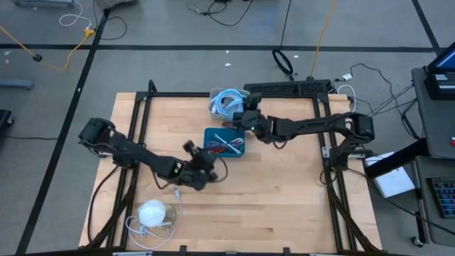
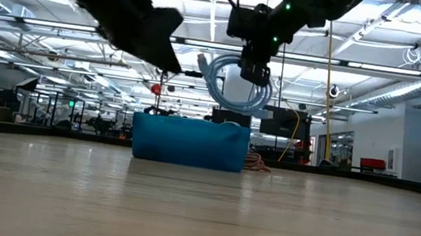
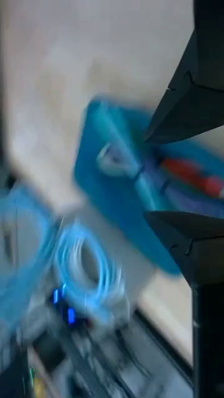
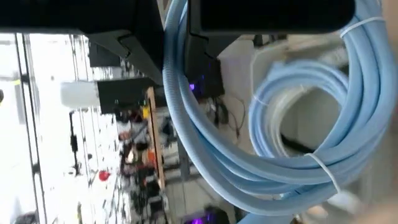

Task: Pick & Place USB Port
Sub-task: Put the blue HDMI cable into the gray bin

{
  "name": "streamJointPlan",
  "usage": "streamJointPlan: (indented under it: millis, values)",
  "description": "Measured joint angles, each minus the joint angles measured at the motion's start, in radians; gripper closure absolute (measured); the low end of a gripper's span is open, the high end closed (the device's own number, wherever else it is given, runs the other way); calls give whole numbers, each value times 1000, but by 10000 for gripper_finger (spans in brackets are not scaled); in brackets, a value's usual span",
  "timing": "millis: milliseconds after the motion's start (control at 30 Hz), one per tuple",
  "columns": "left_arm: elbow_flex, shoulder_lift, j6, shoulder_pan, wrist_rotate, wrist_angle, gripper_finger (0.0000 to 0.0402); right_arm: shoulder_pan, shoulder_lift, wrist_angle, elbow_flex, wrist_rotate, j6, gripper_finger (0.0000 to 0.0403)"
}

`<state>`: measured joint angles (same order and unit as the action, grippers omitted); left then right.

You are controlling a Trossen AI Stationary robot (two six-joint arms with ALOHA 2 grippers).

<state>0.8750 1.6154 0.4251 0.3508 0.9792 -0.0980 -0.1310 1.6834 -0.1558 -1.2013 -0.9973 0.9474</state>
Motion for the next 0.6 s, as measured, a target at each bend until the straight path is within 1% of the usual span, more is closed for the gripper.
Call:
streamJointPlan:
  millis: [33,100,167,233,267,367,433,467,533,600]
  values:
    - [-10,-28,35,-3,45,-19,216,15,1,-11,-2,0,0,377]
    - [-63,-109,65,-7,103,-33,216,48,1,-55,0,-1,0,377]
    - [-137,-199,61,-17,121,79,221,80,0,-115,2,-32,5,377]
    - [-265,-318,13,-24,117,213,235,115,-7,-148,4,-76,16,377]
    - [-336,-369,-31,-29,97,322,245,133,-12,-161,4,-88,18,377]
    - [-586,-526,-245,-43,-78,736,280,189,-33,-170,4,-110,12,377]
    - [-730,-594,-351,-59,-259,1006,301,226,-43,-168,3,-124,-5,377]
    - [-796,-624,-387,-71,-338,1094,309,243,-45,-162,5,-135,-6,377]
    - [-863,-658,-417,-99,-457,1209,321,272,-45,-168,4,-132,-36,377]
    - [-842,-687,-413,-124,-525,1160,326,298,-45,-173,4,-131,-55,377]
